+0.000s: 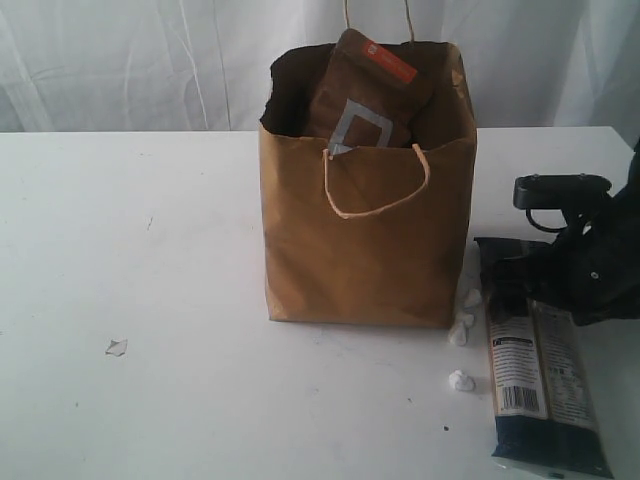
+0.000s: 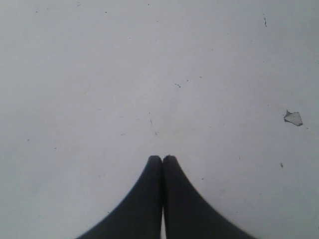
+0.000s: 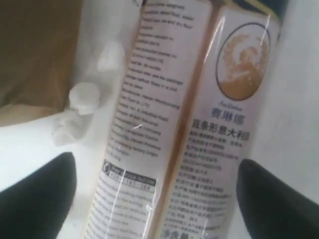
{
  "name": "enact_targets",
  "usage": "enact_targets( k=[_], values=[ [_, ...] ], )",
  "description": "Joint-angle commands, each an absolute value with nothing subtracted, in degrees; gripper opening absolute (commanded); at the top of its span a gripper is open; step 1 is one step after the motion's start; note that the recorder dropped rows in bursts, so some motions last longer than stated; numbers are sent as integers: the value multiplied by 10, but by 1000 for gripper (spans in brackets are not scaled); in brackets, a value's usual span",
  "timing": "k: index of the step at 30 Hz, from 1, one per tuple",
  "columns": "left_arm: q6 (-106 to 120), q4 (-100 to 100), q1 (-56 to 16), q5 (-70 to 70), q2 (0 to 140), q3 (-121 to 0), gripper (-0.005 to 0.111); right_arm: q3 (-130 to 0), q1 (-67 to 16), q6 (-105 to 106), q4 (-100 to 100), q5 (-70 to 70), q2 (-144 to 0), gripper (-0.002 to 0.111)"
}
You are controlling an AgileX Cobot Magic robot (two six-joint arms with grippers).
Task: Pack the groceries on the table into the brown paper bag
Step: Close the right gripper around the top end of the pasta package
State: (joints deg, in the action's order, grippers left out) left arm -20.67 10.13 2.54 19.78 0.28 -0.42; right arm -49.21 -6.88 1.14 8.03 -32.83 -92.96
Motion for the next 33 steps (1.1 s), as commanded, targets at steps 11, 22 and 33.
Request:
enact_targets(
  k=[11, 22, 33],
  values=[
    [-207, 101, 27, 220, 0, 0, 0, -496, -69, -5, 77, -249, -1012, 81],
    [-208, 101, 27, 220, 0, 0, 0, -496, -69, 45, 75, -253, -1025, 32],
    [-208, 101, 27, 220, 0, 0, 0, -500, -48, 73, 57, -331, -938, 0]
  ],
)
